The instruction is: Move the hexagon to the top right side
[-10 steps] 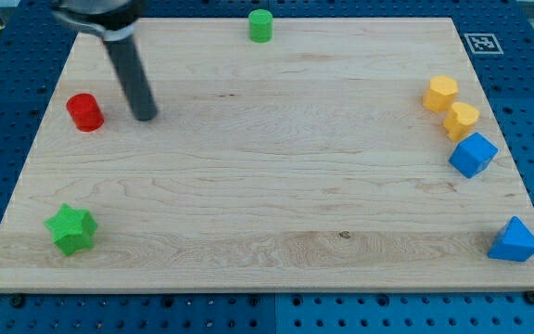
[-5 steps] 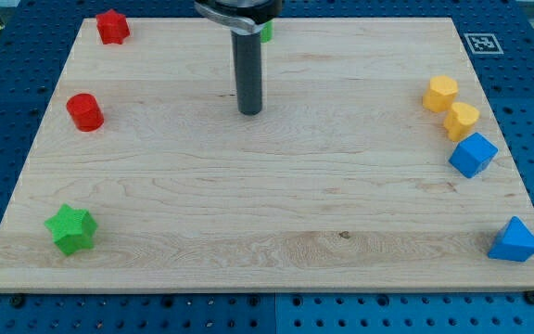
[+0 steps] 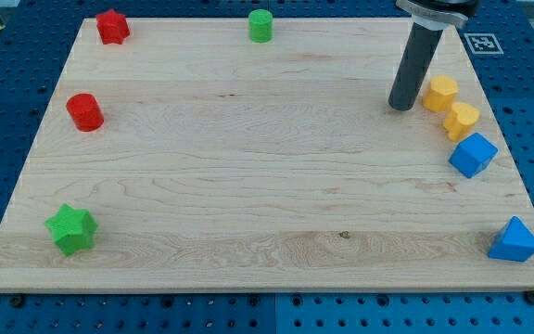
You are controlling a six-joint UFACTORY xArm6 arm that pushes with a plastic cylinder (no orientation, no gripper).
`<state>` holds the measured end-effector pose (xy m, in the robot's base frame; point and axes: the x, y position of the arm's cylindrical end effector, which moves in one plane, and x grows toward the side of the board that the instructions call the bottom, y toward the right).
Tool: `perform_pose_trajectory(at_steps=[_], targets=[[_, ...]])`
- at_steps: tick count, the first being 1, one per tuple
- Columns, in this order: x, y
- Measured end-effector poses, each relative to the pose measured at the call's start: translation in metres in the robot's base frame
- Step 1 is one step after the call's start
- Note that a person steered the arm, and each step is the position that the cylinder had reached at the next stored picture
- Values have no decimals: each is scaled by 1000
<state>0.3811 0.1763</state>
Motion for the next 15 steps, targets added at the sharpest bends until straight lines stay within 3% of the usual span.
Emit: perform_pose_trajectory(at_steps=[4, 9, 11, 15], targets=[[46, 42], [-14, 72], [-17, 36], [-38, 40]])
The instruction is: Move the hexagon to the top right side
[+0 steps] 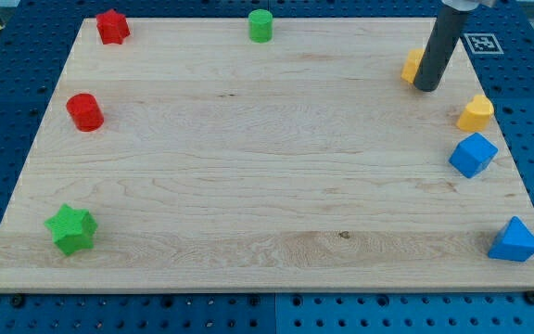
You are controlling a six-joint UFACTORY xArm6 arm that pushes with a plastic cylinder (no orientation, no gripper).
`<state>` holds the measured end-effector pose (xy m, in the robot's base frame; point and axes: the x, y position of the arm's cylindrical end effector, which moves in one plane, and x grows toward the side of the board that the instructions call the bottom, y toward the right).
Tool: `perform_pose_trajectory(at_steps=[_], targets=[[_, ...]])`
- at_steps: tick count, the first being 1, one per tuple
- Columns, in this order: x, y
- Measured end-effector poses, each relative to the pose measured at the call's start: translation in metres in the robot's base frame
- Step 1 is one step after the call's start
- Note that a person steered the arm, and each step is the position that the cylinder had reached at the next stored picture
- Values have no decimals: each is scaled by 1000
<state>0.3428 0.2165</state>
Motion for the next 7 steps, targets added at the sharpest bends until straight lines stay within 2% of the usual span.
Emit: perform_pose_trajectory(at_steps=[3, 5, 7], targets=[[-45, -11], [-47, -59], [-65, -49]])
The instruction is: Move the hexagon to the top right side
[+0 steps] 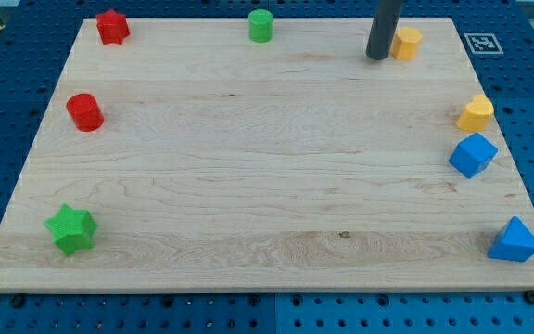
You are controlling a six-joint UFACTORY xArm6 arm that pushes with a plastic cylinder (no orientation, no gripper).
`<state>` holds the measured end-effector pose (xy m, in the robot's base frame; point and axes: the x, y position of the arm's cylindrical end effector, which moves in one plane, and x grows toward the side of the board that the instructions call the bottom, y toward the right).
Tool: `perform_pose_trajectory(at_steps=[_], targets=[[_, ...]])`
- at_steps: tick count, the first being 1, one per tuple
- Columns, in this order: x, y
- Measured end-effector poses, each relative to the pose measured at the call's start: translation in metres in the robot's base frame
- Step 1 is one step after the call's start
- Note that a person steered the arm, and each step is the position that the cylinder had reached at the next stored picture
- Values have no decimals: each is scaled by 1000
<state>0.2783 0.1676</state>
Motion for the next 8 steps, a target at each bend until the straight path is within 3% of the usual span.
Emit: perform_pose_trajectory(at_steps=[3, 8], targets=[[-21, 39], [-10, 68]])
